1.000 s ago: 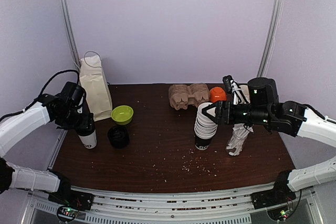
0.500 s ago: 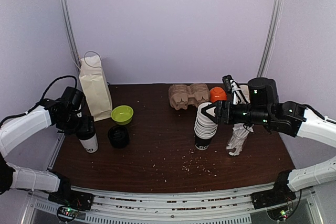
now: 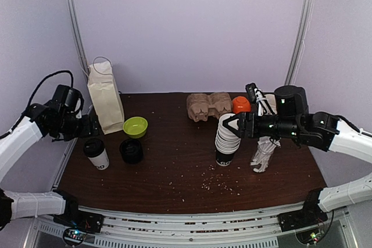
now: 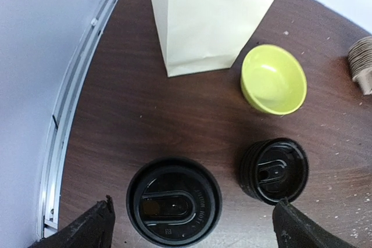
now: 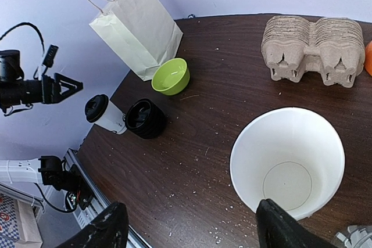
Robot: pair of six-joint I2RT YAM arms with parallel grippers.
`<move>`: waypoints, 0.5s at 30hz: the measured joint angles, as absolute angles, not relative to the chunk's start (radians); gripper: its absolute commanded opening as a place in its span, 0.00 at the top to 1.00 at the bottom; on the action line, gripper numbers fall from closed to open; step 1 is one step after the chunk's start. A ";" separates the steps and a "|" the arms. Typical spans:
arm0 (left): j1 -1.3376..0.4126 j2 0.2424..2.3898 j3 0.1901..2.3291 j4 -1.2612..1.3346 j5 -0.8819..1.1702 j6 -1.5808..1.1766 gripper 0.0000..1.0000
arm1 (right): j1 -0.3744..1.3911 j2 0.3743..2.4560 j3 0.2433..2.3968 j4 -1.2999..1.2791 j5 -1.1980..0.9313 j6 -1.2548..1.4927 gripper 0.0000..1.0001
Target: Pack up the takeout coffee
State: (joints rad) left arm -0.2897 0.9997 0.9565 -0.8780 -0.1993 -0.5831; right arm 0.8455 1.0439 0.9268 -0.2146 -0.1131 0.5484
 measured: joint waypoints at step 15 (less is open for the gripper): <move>-0.289 1.224 1.495 -0.835 -0.277 -0.488 0.02 | 0.846 1.044 1.051 -0.292 -0.003 0.491 0.23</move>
